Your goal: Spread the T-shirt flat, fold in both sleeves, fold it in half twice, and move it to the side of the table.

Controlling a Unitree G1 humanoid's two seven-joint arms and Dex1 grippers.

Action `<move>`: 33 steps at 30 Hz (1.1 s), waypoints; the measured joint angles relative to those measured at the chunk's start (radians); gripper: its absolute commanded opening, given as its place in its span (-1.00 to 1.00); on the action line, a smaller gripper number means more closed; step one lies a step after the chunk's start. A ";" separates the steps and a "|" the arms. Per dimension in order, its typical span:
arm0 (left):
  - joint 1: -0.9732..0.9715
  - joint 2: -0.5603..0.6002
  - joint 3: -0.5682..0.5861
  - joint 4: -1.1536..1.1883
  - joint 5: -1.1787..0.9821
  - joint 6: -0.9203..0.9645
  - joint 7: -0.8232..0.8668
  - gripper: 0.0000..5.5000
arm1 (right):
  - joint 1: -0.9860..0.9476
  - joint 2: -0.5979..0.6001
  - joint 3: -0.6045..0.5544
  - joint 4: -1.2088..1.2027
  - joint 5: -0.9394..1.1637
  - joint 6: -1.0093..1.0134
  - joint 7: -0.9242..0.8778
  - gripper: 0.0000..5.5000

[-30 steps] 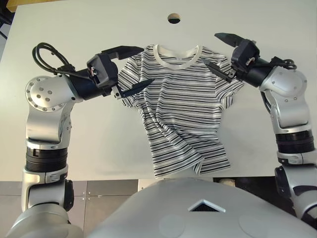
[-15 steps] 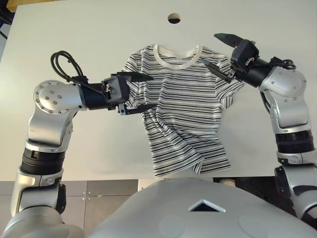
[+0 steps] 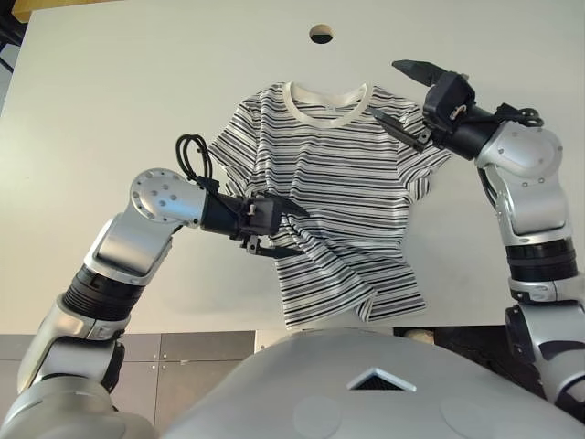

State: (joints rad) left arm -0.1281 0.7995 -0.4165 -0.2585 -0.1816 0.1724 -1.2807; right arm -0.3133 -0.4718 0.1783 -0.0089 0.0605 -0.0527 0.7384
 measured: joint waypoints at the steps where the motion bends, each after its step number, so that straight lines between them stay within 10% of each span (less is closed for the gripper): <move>1: -0.001 0.003 -0.018 0.011 0.014 0.001 -0.007 0.21 | -0.006 0.000 0.000 0.000 0.000 0.000 0.000 0.13; 23: -0.109 0.075 -0.194 0.155 0.363 -0.650 0.063 0.21 | -0.010 0.019 -0.001 -0.021 0.003 0.021 0.000 0.13; 33: 0.092 0.297 -0.159 -0.069 0.259 -0.451 -0.064 0.21 | -0.011 0.019 -0.002 -0.036 0.003 0.035 0.001 0.13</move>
State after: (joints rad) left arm -0.0362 1.0963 -0.5757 -0.3279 0.0774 -0.2791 -1.3450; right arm -0.3238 -0.4525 0.1759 -0.0449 0.0637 -0.0177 0.7392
